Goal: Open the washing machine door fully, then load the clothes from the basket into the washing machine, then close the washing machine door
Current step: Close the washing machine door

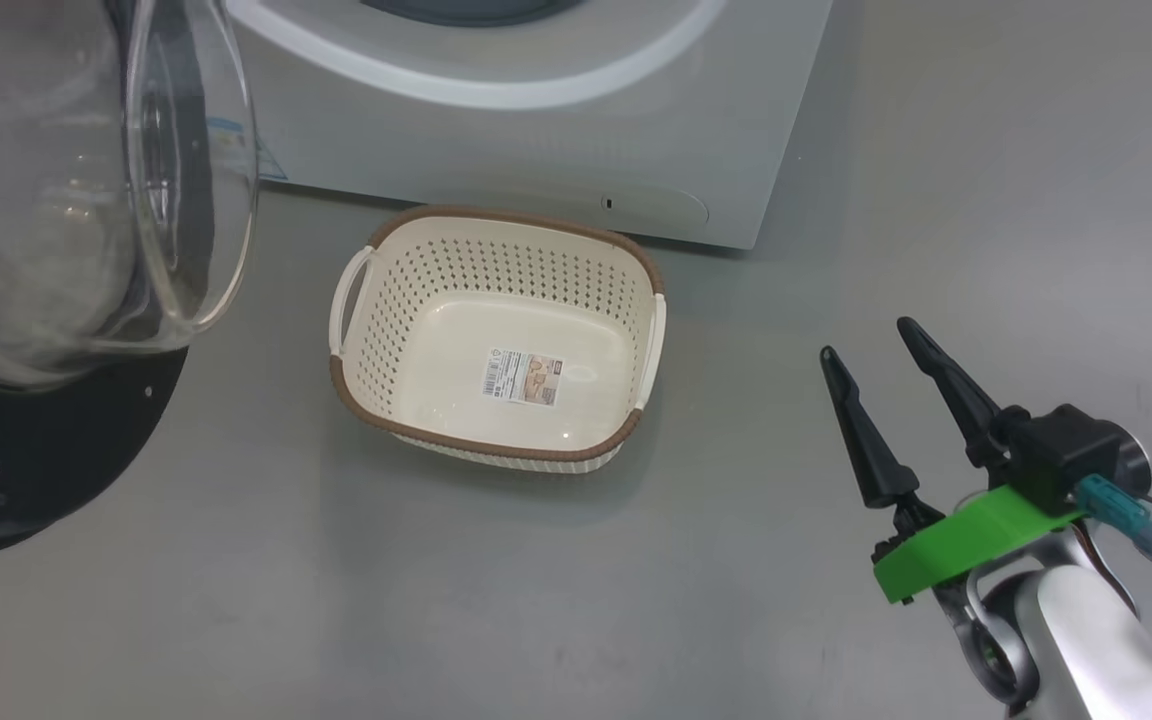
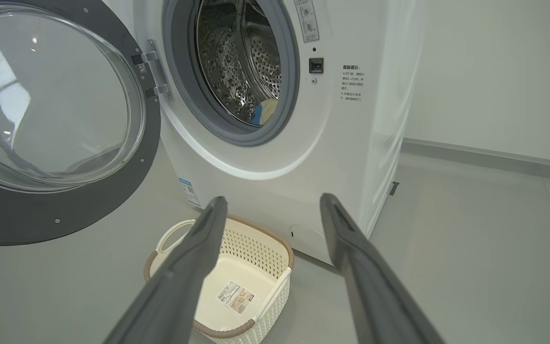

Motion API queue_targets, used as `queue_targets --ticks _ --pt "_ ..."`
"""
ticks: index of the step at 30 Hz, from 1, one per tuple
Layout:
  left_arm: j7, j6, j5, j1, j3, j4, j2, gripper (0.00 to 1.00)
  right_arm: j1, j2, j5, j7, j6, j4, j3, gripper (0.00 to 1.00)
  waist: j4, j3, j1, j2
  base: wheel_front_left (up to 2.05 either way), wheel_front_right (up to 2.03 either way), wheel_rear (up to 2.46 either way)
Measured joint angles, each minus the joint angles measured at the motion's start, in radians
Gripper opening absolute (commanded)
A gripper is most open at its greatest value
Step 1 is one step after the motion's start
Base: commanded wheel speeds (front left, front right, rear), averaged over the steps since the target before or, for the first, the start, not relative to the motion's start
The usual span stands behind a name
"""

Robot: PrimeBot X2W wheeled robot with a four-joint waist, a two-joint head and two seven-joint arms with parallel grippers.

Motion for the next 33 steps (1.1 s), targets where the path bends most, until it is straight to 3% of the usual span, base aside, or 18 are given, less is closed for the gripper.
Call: queue_targets --ticks 16,33 --pt "0.069 0.000 -0.050 0.118 -0.082 -0.220 -0.102 0.00 0.003 0.012 0.018 -0.025 0.000 0.043 0.021 1.00 -0.010 -0.064 0.0000 0.0000 0.00 0.00 0.00" --pt "0.060 0.000 -0.076 0.159 -0.213 -0.402 -0.300 0.00 0.004 0.031 0.025 -0.046 0.000 0.065 0.010 1.00 -0.074 -0.083 0.0000 0.0000 0.00 0.00 0.00"
